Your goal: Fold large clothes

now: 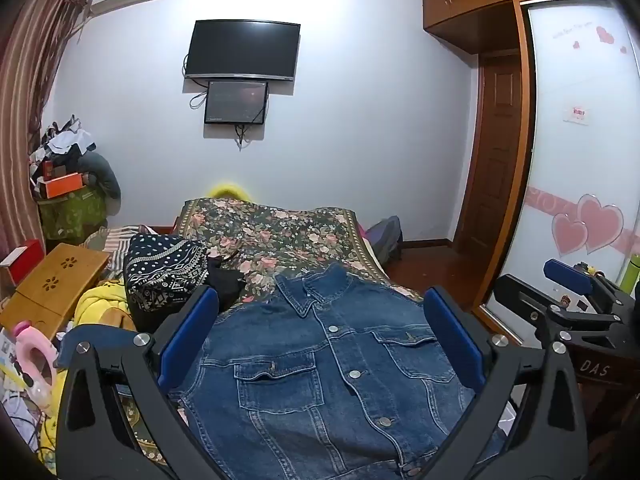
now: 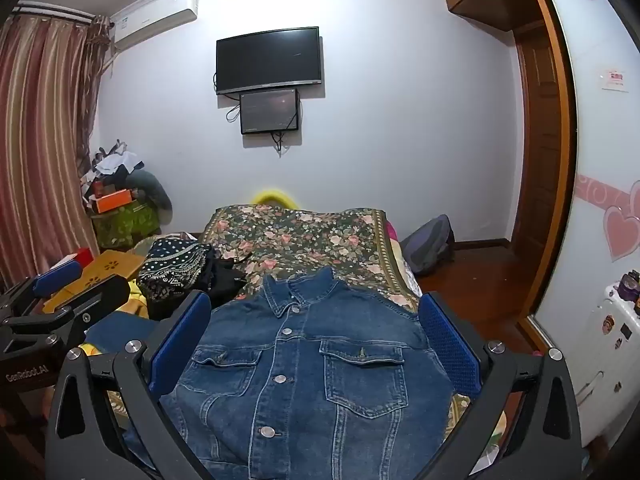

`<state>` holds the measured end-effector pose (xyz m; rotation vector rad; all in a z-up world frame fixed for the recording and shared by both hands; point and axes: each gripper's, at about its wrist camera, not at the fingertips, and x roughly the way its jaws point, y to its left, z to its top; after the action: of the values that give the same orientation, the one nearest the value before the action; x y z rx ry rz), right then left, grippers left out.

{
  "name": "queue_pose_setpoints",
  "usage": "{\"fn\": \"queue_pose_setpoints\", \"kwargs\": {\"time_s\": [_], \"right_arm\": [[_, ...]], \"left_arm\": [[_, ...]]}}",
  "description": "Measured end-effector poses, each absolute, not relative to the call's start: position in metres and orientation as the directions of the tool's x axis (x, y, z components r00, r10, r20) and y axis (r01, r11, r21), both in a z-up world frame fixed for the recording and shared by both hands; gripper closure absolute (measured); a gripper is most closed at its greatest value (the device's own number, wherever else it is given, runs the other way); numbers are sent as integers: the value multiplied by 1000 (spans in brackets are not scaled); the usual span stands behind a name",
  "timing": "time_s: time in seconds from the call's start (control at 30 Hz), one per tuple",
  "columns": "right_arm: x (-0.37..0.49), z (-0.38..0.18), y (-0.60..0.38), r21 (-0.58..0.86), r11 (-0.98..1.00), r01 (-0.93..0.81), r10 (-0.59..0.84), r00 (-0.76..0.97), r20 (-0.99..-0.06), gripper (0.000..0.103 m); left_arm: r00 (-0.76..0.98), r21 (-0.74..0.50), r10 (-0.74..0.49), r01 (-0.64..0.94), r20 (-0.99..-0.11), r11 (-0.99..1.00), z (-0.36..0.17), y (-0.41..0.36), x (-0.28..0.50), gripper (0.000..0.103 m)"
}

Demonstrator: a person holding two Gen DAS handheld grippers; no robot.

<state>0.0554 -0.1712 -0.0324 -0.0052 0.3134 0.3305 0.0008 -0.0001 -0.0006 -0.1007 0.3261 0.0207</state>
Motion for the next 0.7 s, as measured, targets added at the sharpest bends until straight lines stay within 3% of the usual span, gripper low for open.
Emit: {"fn": "queue_pose_setpoints", "kwargs": {"time_s": [0.7], "right_arm": [[58, -36, -174, 69, 946, -317, 322, 891, -320, 0]], "left_arm": [[945, -110, -4, -34, -328, 993, -7, 5, 3, 0]]}}
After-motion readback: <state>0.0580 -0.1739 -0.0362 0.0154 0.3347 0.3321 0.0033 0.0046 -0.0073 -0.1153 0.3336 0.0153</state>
